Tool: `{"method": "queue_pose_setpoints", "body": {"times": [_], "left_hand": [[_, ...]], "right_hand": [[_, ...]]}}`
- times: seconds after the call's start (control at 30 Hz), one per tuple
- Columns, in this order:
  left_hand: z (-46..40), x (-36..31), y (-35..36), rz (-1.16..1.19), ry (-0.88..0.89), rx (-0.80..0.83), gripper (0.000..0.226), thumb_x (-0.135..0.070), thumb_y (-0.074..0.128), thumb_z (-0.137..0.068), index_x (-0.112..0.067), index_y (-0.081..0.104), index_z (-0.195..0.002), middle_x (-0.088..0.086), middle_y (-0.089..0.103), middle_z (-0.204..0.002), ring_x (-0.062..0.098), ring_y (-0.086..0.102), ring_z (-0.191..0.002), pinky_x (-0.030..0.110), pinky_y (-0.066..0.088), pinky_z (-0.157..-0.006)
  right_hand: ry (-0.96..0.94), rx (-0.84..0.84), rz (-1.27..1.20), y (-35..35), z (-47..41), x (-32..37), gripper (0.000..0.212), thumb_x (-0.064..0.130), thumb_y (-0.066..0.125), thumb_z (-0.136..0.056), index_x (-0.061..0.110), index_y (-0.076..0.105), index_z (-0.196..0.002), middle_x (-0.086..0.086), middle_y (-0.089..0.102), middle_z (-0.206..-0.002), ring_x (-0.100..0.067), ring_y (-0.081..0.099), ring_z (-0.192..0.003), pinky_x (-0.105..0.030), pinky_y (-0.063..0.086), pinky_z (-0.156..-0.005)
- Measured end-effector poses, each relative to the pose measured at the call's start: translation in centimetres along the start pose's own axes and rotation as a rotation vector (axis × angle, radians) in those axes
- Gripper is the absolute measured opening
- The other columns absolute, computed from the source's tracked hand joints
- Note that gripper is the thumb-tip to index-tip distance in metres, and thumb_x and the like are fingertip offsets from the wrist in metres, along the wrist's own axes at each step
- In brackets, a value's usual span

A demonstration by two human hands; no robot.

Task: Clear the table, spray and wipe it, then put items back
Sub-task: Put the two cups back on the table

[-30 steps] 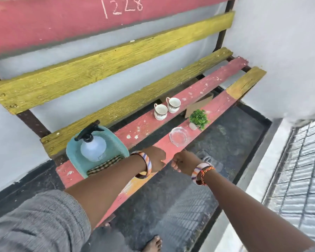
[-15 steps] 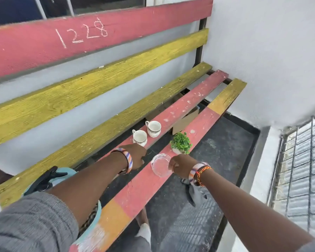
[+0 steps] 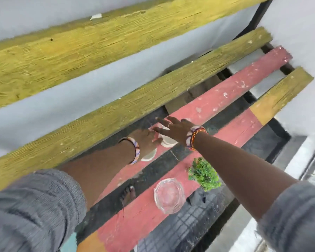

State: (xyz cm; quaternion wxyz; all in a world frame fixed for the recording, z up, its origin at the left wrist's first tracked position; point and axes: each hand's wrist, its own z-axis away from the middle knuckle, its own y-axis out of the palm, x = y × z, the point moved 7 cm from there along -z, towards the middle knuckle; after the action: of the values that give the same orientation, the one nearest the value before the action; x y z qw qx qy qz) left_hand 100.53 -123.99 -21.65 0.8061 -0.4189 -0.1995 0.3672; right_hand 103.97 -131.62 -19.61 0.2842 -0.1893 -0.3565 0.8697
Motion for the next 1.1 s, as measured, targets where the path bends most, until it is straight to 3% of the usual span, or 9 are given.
{"method": "queue_pose_setpoints", "body": {"times": [0.07,0.27,0.37,0.5,0.67,0.8,0.93,1.03,1.1], "left_hand": [[0.0,-0.6,0.6,-0.019,0.096,0.088,0.053,-0.023,0.025,-0.101,-0.015,0.008,-0.150,0.015,0.023,-0.154,0.030,0.026,-0.141,0.041,0.024,-0.113],[1.0,1.0,0.6,0.083,0.089,0.017,0.052,-0.019,0.041,-0.095,-0.014,0.026,-0.144,0.015,0.040,-0.140,0.033,0.044,-0.126,0.042,0.040,-0.100],[1.5,2.6,1.4,0.306,-0.128,0.036,0.057,-0.029,0.055,-0.089,-0.008,0.033,-0.137,0.015,0.046,-0.132,0.033,0.050,-0.120,0.042,0.047,-0.091],[2.3,4.2,2.8,0.566,-0.458,0.007,0.066,-0.043,0.058,-0.085,-0.003,0.035,-0.132,0.015,0.047,-0.129,0.033,0.054,-0.115,0.038,0.050,-0.085],[2.7,5.0,4.3,0.745,-0.691,-0.047,0.078,-0.055,0.049,-0.087,0.001,0.027,-0.136,0.019,0.043,-0.132,0.034,0.057,-0.113,0.036,0.050,-0.085],[2.8,4.9,5.5,0.823,-0.745,-0.053,0.089,-0.062,0.051,-0.082,0.001,0.023,-0.138,0.021,0.041,-0.134,0.036,0.055,-0.115,0.039,0.050,-0.088],[3.2,4.3,6.5,0.821,-0.723,-0.090,0.098,-0.055,0.064,-0.076,-0.004,0.012,-0.143,0.022,0.031,-0.142,0.040,0.046,-0.123,0.043,0.047,-0.093],[3.2,4.3,6.4,0.818,-0.695,-0.201,0.084,-0.040,0.066,-0.080,-0.007,0.019,-0.141,0.017,0.037,-0.140,0.037,0.044,-0.124,0.045,0.049,-0.095],[3.3,4.4,6.5,0.856,-0.686,-0.249,0.074,-0.035,0.066,-0.080,-0.009,0.026,-0.137,0.015,0.043,-0.135,0.036,0.046,-0.122,0.046,0.049,-0.092]], "right_hand": [[-0.108,0.031,0.069,0.6,-1.5,0.0,0.073,0.011,0.044,-0.095,0.034,0.002,-0.149,-0.001,-0.011,-0.159,-0.030,0.012,-0.145,-0.046,0.039,-0.101],[-0.157,0.139,-0.020,2.1,-2.9,-0.9,0.072,0.007,0.051,-0.090,0.030,0.017,-0.148,-0.003,0.011,-0.158,-0.030,0.033,-0.134,-0.042,0.044,-0.098],[0.012,0.127,-0.220,2.2,-2.6,-2.4,0.083,0.025,0.065,-0.082,0.028,0.015,-0.149,-0.009,0.037,-0.144,-0.031,0.043,-0.126,-0.040,0.045,-0.096],[0.466,-0.044,-0.610,1.6,-2.2,-2.1,0.077,0.052,0.060,-0.080,0.019,0.025,-0.139,-0.015,0.061,-0.120,-0.035,0.060,-0.107,-0.039,0.048,-0.084],[0.856,-0.064,-1.065,2.5,-1.9,1.9,0.078,0.057,0.054,-0.084,0.005,0.024,-0.135,-0.019,0.055,-0.127,-0.039,0.056,-0.114,-0.043,0.045,-0.090],[0.936,-0.102,-1.309,3.9,-1.2,3.4,0.076,0.044,0.063,-0.083,0.007,0.022,-0.136,-0.021,0.051,-0.131,-0.041,0.053,-0.117,-0.047,0.044,-0.095],[0.936,-0.120,-1.286,4.3,-0.7,3.0,0.093,0.038,0.072,-0.077,0.020,0.013,-0.146,-0.019,0.051,-0.132,-0.040,0.051,-0.120,-0.049,0.043,-0.098],[0.921,-0.187,-1.225,3.8,-0.9,2.3,0.096,0.036,0.074,-0.075,0.027,0.011,-0.147,-0.019,0.042,-0.135,-0.043,0.046,-0.122,-0.048,0.041,-0.097],[0.833,-0.259,-1.181,3.3,-1.7,2.2,0.087,0.029,0.074,-0.074,0.024,0.022,-0.144,-0.018,0.044,-0.132,-0.042,0.047,-0.120,-0.046,0.042,-0.096]]}}
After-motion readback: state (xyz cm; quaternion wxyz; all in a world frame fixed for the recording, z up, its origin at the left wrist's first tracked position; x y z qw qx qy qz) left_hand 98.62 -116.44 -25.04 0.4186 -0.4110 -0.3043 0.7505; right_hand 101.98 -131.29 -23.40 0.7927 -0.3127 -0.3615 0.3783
